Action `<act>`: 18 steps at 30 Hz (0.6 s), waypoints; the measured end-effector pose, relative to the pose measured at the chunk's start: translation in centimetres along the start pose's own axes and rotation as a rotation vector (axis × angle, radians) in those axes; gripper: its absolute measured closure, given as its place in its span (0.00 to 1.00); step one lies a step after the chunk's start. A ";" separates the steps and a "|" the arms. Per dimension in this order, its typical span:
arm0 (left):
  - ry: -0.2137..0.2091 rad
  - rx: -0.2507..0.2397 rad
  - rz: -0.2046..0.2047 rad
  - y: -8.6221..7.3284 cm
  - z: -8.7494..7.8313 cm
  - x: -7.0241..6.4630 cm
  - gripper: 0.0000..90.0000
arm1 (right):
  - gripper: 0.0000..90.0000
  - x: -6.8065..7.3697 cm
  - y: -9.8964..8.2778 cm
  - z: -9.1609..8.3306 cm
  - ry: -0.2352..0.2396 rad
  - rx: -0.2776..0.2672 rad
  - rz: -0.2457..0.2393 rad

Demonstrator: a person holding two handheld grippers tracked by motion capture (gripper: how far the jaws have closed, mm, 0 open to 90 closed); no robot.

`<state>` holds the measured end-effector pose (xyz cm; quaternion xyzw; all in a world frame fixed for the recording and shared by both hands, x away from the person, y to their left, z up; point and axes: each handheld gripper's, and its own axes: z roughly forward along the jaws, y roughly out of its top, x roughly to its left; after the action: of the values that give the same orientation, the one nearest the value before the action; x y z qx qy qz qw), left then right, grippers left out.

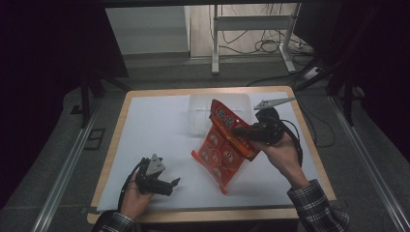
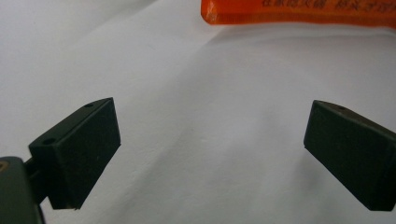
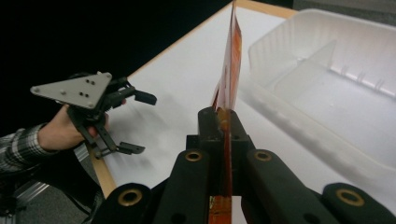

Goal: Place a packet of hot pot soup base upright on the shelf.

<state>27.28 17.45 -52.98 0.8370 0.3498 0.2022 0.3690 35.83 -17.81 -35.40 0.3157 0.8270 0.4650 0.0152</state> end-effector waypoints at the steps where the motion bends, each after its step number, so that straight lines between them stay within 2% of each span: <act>1: -0.001 -0.002 -0.002 0.0 0.0 0.0 0.04 | 0.99 0.1 0.1 -0.1 0.005 -0.004 -0.002; 6: -0.005 -0.012 -0.015 0.0 -0.1 0.1 0.04 | 0.99 0.4 0.9 -0.7 0.015 -0.013 -0.016; 12: -0.026 -0.026 -0.035 0.0 -0.3 0.2 0.04 | 0.99 0.3 1.9 -1.6 -0.036 -0.016 -0.040; 18: -0.012 -0.027 -0.050 0.0 -0.3 0.4 0.03 | 0.99 -0.7 2.9 -2.6 -0.080 -0.030 -0.035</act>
<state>27.35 17.92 -52.73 0.8242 0.3655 0.1925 0.3873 37.03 -19.11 -31.87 0.3193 0.8239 0.4641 0.0611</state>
